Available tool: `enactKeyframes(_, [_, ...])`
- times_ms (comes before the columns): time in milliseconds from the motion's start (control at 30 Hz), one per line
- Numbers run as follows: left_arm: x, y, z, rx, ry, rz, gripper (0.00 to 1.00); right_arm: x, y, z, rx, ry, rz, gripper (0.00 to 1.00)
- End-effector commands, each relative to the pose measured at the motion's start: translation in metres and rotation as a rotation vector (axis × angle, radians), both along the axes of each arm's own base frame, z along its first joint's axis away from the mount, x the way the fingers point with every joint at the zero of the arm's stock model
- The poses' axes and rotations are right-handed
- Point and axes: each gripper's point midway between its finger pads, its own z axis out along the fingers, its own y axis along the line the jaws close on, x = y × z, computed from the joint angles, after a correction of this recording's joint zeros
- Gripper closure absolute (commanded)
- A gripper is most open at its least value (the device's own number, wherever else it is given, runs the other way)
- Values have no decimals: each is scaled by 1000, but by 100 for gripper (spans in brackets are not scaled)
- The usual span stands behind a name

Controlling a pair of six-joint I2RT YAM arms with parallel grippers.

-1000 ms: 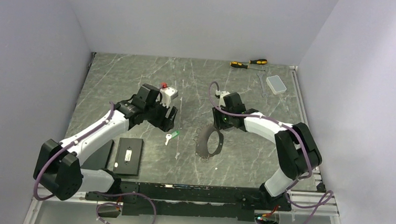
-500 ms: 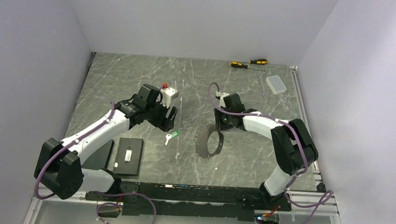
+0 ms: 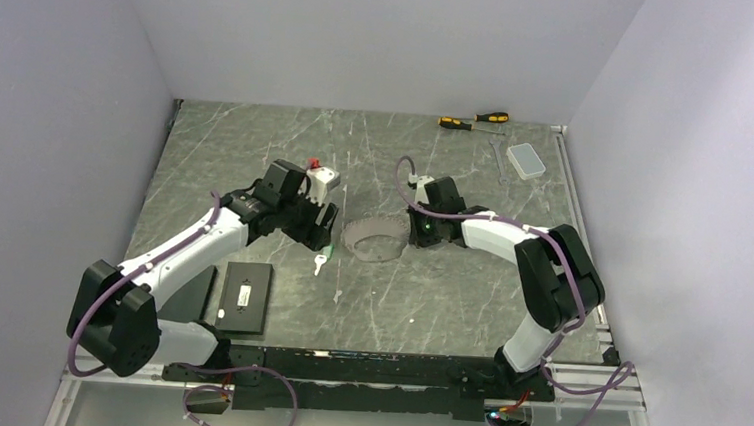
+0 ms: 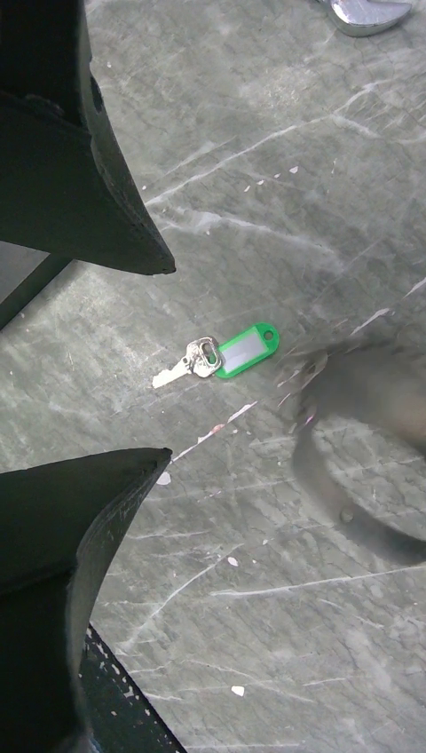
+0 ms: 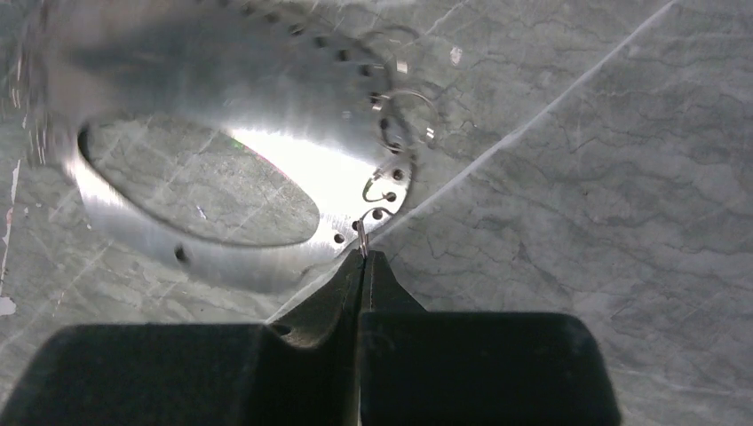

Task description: Put the keys on the keyring

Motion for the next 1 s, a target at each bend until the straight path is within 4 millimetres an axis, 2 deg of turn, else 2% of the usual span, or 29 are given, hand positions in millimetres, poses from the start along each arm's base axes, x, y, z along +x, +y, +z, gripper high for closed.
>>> enactKeyframes(0, [7, -6, 13, -12, -32, -22, 24, 8, 8, 25, 22, -74, 25, 100])
enactKeyframes(267, [6, -7, 18, -24, -45, -28, 24, -5, 27, 68, 36, -198, 98, 100])
enactKeyframes(500, [4, -9, 28, -50, -71, -35, 24, -10, 22, 110, 54, -284, 85, 100])
enactKeyframes(633, [2, -11, 35, -72, -86, -45, 24, -8, 19, 142, 65, -364, 90, 100])
enactKeyframes(800, [1, -11, 46, -95, -121, -47, 24, -2, 21, 191, 80, -511, 146, 100])
enactKeyframes(967, [0, -8, 56, -104, -162, -45, 24, -16, 33, 229, 130, -614, 289, 100])
